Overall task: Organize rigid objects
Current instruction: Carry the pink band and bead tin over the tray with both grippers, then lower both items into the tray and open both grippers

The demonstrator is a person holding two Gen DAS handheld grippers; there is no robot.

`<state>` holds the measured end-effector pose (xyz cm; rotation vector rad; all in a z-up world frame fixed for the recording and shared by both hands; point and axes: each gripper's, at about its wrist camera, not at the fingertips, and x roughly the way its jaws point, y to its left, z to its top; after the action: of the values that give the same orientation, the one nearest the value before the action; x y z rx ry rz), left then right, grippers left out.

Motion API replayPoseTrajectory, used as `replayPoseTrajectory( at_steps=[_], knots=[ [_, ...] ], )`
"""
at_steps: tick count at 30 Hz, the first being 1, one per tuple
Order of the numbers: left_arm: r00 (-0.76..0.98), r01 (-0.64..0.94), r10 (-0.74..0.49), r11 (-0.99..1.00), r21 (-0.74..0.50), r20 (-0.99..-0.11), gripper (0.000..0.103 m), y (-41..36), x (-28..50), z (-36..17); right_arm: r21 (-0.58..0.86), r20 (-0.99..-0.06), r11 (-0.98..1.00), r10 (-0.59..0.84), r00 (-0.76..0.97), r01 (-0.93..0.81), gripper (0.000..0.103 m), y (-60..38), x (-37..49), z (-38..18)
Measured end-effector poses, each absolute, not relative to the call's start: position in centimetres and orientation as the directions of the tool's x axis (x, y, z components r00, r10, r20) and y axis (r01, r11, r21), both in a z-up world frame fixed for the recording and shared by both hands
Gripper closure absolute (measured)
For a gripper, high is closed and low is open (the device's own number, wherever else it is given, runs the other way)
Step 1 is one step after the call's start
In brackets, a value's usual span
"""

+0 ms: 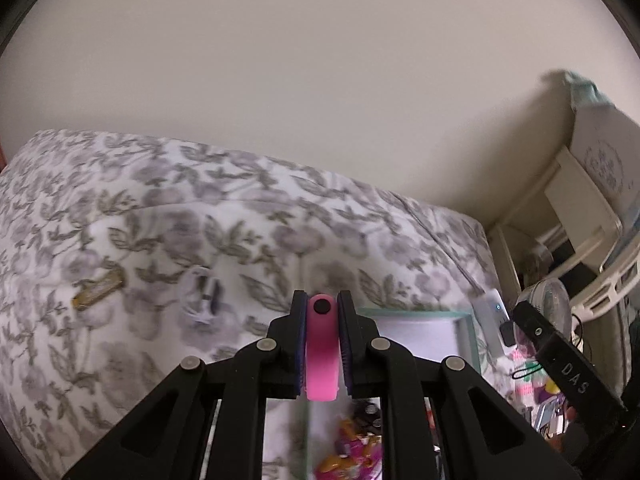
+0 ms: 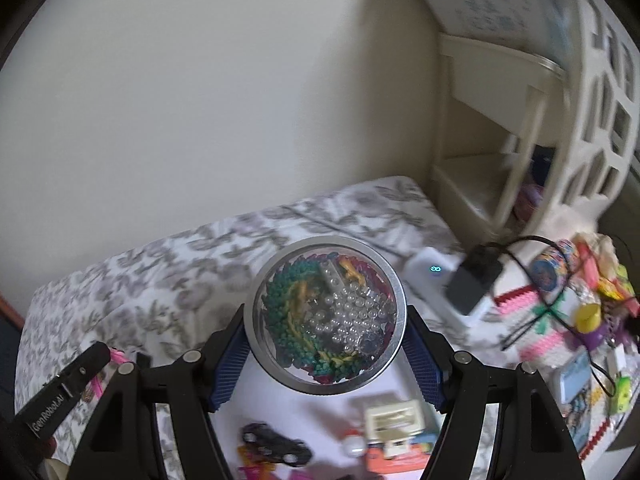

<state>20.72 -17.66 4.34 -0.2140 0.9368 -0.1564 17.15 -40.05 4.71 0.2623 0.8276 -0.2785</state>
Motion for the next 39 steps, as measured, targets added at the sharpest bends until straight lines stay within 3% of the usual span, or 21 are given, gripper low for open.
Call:
replayPoseTrajectory(
  at_steps=[12, 24, 34, 37, 39],
  knots=[
    [0.492, 0.156, -0.2, 0.978, -0.14, -0.847, 0.088, -24.0, 21.4, -2.6, 0.048, -0.852, 0.944, -0.132, 0.506, 0.327, 0.028, -40.7, 19.8, -1.2],
    [0.456, 0.149, -0.182, 0.981, -0.127, -0.871, 0.088, -23.5, 22.3, -4.1, 0.016, -0.916, 0.955, -0.105, 0.387, 0.296, 0.028, -39.7, 21.2, -5.7],
    [0.446, 0.15, -0.182, 0.98, -0.127, -0.876, 0.088, -23.4, 22.4, -4.2, 0.0, -0.925, 0.96, -0.107, 0.365, 0.281, 0.028, -39.4, 21.5, -6.2],
    [0.446, 0.145, -0.18, 0.981, -0.127, -0.877, 0.084, -23.2, 22.4, -4.1, 0.001, -0.929, 0.96, -0.104, 0.357, 0.281, 0.028, -39.4, 21.6, -6.4],
    [0.448, 0.144, -0.18, 0.981, -0.128, -0.876, 0.074, -23.2, 22.4, -4.1, 0.003, -0.929, 0.959, -0.103, 0.356, 0.285, 0.028, -39.4, 21.6, -6.4]
  ],
)
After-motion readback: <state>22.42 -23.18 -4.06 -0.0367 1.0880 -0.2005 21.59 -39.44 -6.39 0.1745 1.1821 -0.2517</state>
